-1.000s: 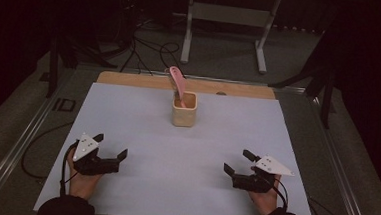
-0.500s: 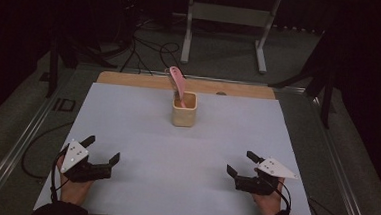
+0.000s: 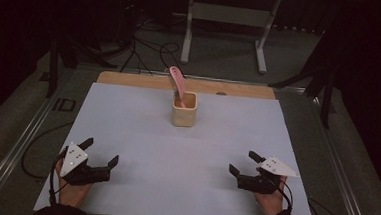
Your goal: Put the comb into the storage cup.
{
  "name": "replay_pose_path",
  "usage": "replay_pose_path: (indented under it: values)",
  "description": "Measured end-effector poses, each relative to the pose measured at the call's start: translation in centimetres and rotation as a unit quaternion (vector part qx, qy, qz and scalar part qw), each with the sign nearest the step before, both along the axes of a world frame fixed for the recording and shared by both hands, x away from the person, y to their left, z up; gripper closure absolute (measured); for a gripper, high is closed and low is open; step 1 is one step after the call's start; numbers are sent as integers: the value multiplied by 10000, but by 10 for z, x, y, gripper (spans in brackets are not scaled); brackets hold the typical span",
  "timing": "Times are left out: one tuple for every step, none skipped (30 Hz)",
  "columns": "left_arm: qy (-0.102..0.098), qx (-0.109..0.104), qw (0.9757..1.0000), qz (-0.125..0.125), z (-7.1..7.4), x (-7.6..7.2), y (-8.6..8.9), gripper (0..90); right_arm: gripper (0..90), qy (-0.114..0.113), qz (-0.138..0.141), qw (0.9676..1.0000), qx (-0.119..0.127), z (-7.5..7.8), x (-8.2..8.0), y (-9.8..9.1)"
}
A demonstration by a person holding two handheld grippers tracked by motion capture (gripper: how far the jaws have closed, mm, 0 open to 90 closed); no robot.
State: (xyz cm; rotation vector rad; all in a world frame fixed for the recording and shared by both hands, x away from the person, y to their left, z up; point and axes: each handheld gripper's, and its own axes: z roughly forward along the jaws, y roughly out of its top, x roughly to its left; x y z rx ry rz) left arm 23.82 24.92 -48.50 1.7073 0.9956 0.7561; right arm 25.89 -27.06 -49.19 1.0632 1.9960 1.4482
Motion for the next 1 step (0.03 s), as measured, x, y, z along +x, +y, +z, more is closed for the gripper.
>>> replay_pose_path:
  values:
    - [0,0,10000,0,0,0,0,2,88,0,0,10000,0,0,0,0]
